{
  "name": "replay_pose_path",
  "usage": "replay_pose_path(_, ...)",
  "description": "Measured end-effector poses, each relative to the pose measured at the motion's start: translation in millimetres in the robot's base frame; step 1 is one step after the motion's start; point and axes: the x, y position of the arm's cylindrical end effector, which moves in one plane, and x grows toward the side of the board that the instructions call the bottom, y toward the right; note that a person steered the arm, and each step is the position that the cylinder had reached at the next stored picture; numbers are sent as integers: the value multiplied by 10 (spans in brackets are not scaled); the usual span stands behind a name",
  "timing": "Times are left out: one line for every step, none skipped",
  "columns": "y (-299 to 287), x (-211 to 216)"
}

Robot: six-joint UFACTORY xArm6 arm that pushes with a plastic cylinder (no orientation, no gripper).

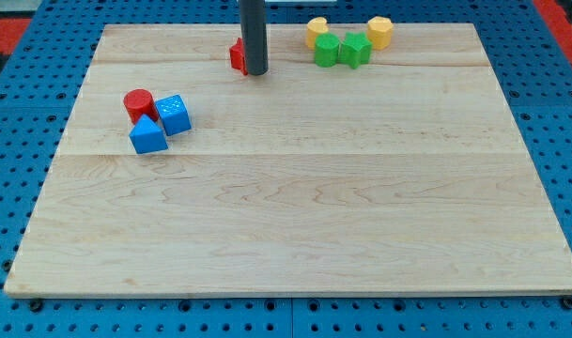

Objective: Place the red circle below the red star

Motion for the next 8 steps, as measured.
replay_pose_path(-27, -169)
replay_pose_path(-121, 55)
replay_pose_path(-378, -90)
replay_pose_path(-341, -399)
replay_pose_path(-493, -105)
replay_pose_path(-1771, 2)
replay_pose_path(-2126, 420)
replay_pose_path(-2070, 917)
